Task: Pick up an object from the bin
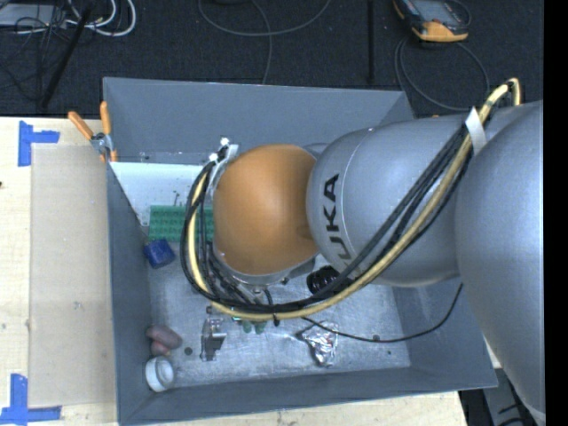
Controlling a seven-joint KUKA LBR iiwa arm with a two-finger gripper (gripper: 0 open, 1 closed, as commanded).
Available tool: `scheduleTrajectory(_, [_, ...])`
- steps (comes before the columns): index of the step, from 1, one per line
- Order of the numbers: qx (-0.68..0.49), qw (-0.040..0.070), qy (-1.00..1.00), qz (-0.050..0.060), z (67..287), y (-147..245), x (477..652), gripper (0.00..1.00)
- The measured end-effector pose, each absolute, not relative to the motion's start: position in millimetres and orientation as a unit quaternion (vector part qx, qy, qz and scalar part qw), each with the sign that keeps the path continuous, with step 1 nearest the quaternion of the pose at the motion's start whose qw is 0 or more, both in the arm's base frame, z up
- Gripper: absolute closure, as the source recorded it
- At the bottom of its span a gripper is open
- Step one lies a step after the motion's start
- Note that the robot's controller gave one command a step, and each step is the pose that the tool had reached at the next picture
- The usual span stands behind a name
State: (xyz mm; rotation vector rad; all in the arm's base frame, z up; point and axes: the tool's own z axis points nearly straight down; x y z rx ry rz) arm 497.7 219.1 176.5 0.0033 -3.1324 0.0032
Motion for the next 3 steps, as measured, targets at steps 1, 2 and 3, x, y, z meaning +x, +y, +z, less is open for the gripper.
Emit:
scheduleTrajectory(1, [0.03, 0.005, -1.0, 0.003, 81, 110, 508.3, 0.0])
scheduleTrajectory(2, [-0.061, -0.001, -0.998, -0.001, 72, 56, 531.0, 0.0])
scheduleTrajectory(3, [-0.032, -0.002, -0.999, 0.0, 72, 9, 504.9, 0.0])
